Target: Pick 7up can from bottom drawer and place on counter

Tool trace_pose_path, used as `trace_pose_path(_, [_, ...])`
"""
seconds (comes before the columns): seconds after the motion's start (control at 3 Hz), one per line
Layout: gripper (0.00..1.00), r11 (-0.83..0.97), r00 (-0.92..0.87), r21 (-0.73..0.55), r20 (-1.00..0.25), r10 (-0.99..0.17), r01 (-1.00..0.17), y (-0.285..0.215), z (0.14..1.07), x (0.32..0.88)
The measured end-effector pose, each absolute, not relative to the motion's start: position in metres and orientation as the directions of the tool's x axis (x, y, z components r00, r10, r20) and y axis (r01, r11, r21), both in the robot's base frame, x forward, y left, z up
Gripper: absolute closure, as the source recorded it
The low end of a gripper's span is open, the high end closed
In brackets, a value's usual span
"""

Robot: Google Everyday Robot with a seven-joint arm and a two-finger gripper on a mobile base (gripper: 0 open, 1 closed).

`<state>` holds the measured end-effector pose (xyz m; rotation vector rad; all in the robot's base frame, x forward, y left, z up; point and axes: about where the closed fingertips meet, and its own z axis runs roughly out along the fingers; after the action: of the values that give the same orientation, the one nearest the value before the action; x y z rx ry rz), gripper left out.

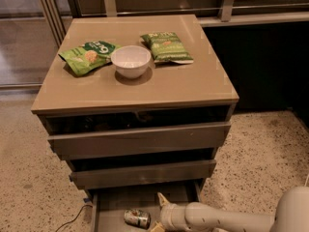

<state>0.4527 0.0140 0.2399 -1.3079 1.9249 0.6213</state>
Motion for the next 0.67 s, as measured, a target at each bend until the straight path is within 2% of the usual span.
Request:
trace_pose_path(0.33, [0.00, 0.370, -0.230, 0.002, -0.786, -0.573, -0.929, 0.0172, 0.2353, 0.4565])
trace_pose_path(0.67, [0.15, 0.368, -0.232, 0.010, -0.793, -0.563, -0.930, 0.0225, 0.2316, 0.4584])
